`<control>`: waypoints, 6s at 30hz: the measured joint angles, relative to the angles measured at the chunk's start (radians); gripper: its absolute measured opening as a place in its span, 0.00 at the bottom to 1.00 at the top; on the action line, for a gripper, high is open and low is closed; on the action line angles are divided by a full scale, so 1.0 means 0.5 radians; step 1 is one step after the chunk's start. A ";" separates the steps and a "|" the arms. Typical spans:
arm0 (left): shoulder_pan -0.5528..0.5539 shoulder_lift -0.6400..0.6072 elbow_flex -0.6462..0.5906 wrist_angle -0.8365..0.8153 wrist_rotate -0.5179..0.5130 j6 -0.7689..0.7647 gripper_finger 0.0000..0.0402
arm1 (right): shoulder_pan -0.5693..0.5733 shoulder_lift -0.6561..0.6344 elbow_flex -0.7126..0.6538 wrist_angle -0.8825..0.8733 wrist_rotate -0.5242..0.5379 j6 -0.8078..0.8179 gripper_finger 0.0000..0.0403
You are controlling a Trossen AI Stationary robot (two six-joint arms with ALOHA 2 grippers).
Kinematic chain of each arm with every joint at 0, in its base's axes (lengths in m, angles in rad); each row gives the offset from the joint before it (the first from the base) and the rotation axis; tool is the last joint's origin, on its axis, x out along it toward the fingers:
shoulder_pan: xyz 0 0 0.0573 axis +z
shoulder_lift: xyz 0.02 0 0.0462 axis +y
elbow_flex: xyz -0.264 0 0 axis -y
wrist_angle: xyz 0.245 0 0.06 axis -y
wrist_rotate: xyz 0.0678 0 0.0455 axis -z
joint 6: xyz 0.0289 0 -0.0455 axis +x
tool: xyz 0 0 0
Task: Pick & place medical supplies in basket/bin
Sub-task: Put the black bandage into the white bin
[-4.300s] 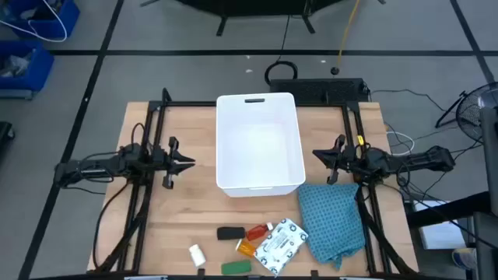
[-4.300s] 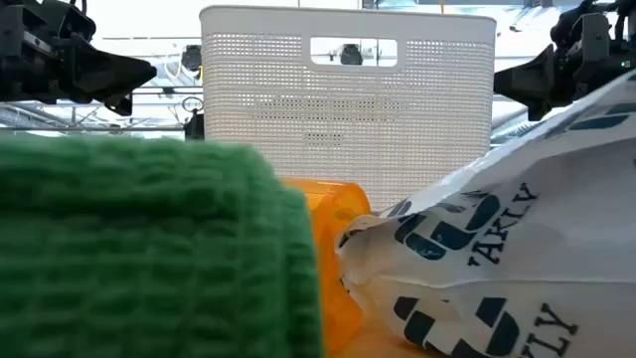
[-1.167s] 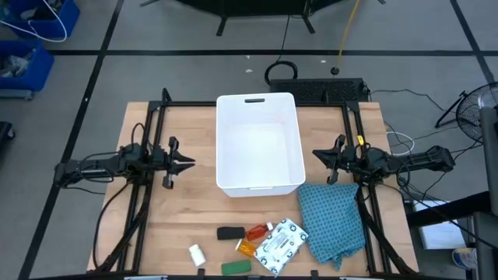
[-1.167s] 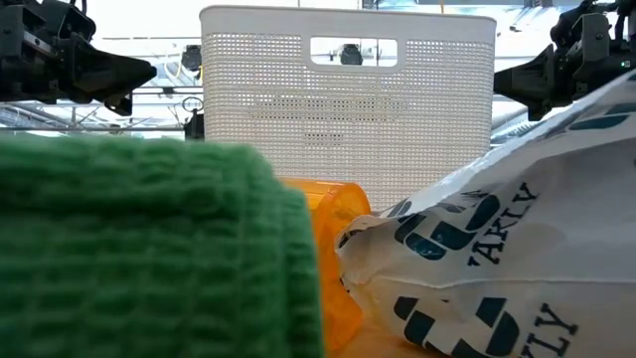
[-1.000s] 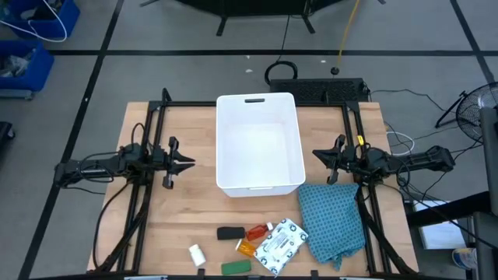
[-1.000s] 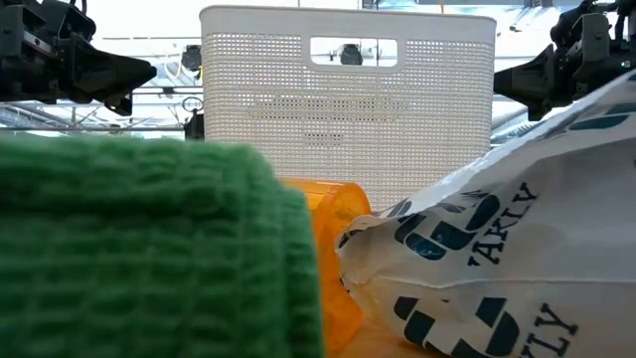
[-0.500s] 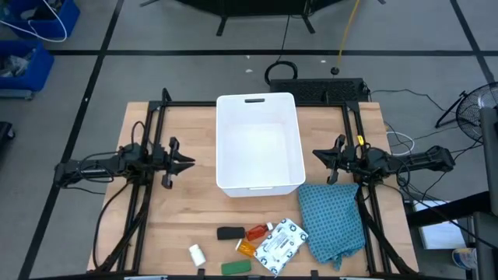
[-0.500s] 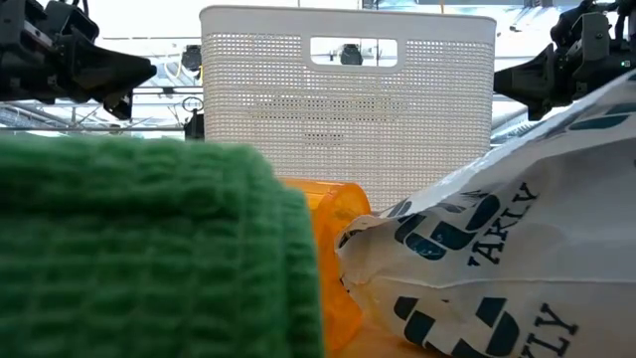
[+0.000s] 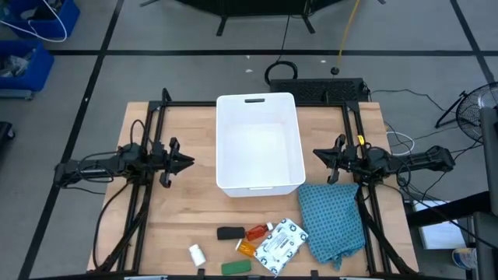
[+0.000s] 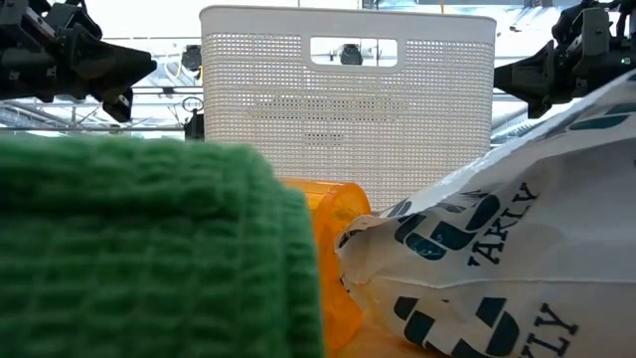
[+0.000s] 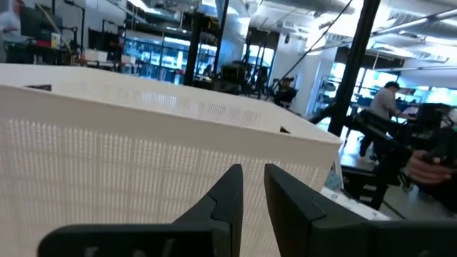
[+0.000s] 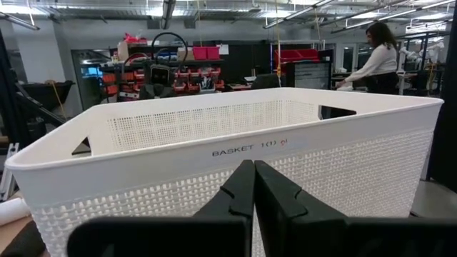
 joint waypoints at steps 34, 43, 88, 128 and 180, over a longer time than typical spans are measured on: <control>-1.337 2.266 1.944 -1.290 -1.764 0.245 0.16 | -0.002 0.000 -0.001 0.105 0.271 -0.209 0.00; -1.544 2.635 1.985 -1.336 -1.666 -0.582 0.26 | -0.001 0.000 -0.001 0.089 0.268 -0.159 0.04; -1.294 3.530 1.983 -0.699 -0.379 -0.685 0.54 | -0.001 0.000 -0.001 0.058 0.267 -0.159 0.28; -1.469 0.857 1.075 -1.120 -2.052 0.439 0.25 | -0.001 0.000 0.000 0.044 0.267 -0.220 0.26; 0.239 4.129 3.346 -1.486 -0.173 0.623 0.22 | -0.001 0.000 0.000 -0.023 0.265 -0.202 0.26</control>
